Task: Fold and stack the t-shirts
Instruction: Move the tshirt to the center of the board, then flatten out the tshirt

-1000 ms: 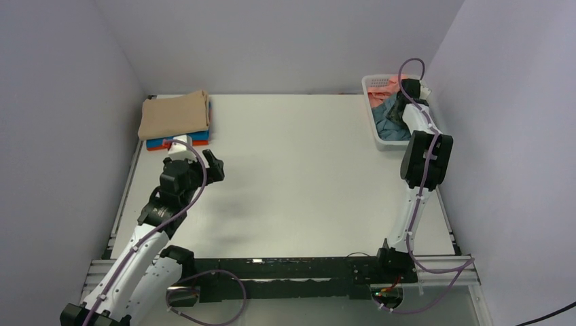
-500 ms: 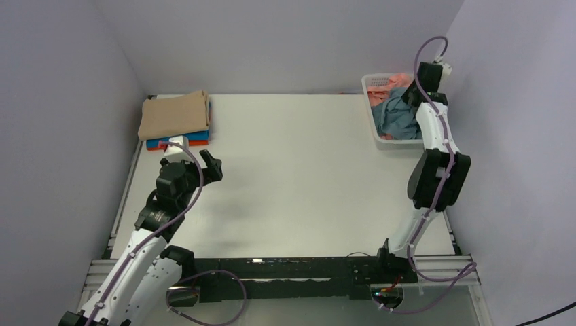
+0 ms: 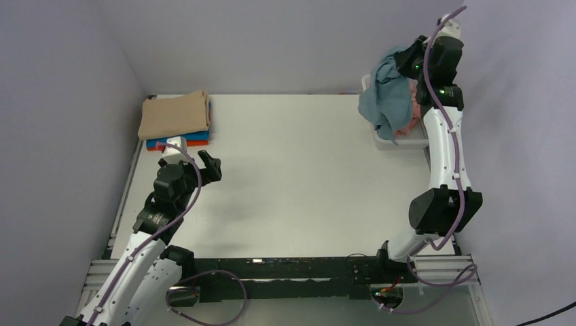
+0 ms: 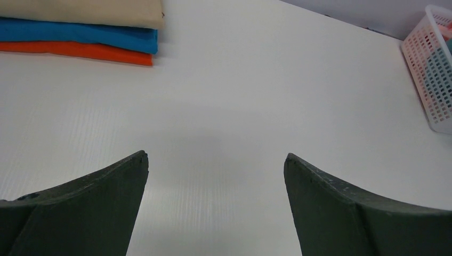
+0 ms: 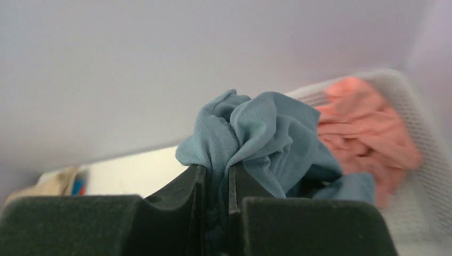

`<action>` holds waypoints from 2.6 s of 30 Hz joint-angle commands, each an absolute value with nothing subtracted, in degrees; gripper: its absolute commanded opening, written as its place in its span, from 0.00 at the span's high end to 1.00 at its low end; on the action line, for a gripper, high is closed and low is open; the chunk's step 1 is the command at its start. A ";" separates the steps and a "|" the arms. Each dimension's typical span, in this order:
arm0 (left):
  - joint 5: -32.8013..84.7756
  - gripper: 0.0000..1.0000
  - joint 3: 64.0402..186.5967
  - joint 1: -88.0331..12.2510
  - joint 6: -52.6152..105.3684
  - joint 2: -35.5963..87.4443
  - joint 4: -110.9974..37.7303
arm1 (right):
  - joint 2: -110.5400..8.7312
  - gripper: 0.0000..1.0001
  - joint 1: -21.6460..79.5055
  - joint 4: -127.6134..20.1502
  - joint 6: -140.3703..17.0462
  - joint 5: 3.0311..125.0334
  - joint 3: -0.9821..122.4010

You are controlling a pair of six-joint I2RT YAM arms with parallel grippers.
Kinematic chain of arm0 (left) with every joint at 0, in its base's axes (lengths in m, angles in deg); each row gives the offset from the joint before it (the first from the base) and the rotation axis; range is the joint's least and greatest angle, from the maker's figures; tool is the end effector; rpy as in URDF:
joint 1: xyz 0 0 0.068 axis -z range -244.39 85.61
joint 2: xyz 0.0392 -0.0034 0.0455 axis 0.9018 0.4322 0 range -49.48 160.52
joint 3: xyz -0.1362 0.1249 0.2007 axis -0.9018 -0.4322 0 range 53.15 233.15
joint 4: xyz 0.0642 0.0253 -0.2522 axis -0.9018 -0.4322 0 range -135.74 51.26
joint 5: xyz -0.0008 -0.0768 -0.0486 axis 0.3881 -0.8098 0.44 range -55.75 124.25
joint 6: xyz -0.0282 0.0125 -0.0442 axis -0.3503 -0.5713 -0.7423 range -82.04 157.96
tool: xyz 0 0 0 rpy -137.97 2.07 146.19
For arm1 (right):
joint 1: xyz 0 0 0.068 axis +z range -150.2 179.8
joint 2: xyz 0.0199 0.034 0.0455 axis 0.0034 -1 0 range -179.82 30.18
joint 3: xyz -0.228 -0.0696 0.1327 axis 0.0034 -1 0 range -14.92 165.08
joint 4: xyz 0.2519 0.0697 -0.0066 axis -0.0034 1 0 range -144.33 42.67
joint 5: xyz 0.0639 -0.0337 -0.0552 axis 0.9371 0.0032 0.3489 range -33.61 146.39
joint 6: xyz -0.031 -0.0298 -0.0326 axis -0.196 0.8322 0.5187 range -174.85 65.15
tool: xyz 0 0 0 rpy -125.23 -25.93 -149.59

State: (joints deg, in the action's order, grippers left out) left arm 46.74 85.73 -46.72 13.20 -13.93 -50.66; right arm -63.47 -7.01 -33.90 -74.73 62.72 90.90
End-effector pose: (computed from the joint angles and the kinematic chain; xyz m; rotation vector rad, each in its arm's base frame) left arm 0.1529 -0.0407 0.2862 -0.2668 1.8169 -0.3223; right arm 0.3697 -0.0402 0.4716 0.3167 1.6915 0.2638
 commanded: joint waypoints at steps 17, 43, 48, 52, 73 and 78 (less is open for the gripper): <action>55.41 0.01 89.67 -46.72 6.24 -16.37 -60.44 | -52.15 1.00 21.71 -48.77 -73.61 82.99 77.37; 35.08 0.01 86.65 -46.74 0.83 13.54 -51.54 | -40.27 0.00 16.17 -43.35 -68.85 60.47 33.05; 30.24 0.02 86.53 -46.72 -0.13 22.63 -42.85 | -41.84 0.01 16.17 -48.79 -74.46 60.10 30.20; 24.46 0.20 87.13 -46.72 -0.78 27.90 -37.01 | -43.77 0.02 16.27 -51.25 -77.52 58.78 30.23; 31.00 1.00 87.89 -46.64 1.41 19.29 -45.90 | -49.57 0.45 23.16 -46.56 -78.05 56.45 27.43; 33.93 1.00 89.08 -46.64 1.60 18.11 -47.40 | -50.05 0.91 24.11 -45.10 -78.77 51.11 28.39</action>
